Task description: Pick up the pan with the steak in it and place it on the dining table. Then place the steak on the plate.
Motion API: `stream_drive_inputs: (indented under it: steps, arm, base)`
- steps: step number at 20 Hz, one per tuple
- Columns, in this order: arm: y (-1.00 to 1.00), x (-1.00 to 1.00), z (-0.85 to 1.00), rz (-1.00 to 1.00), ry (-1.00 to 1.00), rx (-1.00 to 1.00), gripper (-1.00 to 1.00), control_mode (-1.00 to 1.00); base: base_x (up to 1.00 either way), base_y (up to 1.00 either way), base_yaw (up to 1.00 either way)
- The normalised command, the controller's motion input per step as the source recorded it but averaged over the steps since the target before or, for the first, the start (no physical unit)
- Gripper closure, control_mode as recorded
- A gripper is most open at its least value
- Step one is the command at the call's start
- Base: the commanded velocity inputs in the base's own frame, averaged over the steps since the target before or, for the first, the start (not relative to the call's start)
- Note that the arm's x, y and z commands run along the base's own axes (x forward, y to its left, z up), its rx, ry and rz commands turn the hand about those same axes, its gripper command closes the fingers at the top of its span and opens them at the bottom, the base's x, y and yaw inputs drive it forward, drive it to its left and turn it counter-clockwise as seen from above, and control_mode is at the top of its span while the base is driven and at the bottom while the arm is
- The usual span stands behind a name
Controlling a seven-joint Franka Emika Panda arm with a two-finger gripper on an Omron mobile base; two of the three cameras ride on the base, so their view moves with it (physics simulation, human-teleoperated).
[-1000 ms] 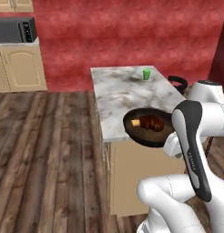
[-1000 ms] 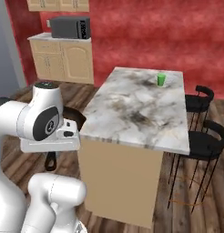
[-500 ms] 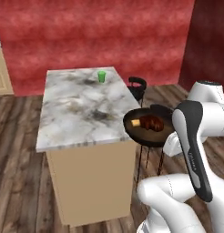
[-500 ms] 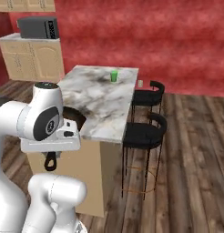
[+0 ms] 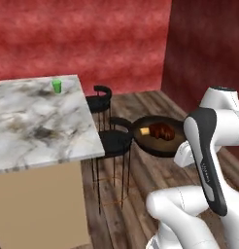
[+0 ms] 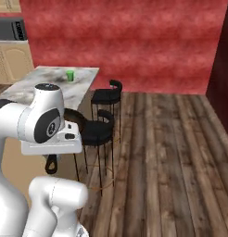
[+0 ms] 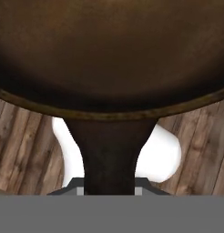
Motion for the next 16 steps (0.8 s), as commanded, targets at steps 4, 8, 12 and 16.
stream_drive_inputs:
  steps: [4, 8, 12, 16]
  arm:
    - [0.00, 0.00, 0.00, 0.00, 0.00, 0.00, 1.00, 1.00]
    - [0.00, 0.00, 0.00, 0.00, 0.00, 0.00, 1.00, 1.00]
    - [0.00, 0.00, 0.00, 0.00, 0.00, 0.00, 1.00, 1.00]
    - [0.00, 0.00, 0.00, 0.00, 0.00, 0.00, 1.00, 1.00]
  base:
    - [0.07, -1.00, -0.18]
    - [0.10, -1.00, -0.17]
    - [0.32, -0.90, -0.17]
    - [0.83, -0.27, -0.08]
